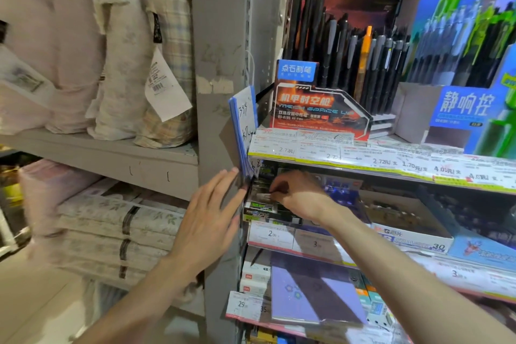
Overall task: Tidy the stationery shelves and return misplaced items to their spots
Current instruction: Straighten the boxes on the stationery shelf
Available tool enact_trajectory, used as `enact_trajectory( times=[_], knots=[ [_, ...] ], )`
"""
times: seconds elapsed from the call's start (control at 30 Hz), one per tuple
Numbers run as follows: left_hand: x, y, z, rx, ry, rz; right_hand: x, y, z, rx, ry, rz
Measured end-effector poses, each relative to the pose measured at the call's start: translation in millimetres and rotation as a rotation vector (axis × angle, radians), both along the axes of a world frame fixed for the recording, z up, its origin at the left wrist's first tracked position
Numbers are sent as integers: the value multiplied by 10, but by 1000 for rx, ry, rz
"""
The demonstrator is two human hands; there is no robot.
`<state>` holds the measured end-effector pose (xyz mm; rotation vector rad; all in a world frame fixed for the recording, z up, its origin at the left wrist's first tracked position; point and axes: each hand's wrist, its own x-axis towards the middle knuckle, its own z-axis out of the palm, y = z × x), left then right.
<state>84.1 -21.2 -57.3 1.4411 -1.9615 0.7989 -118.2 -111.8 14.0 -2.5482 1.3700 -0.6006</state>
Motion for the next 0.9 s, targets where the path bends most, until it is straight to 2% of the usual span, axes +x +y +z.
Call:
enact_trajectory(
  times=[0.5, 0.77, 0.9],
  knots=[
    [9, -2, -6, 19, 10, -15, 43, -3, -56, 132, 15, 48],
    [-20, 8, -42, 17, 72, -44, 18, 158, -119, 23, 75, 91],
    [-59, 39, -63, 24, 155, -95, -84, 285, -176, -89, 71, 31]
  ],
)
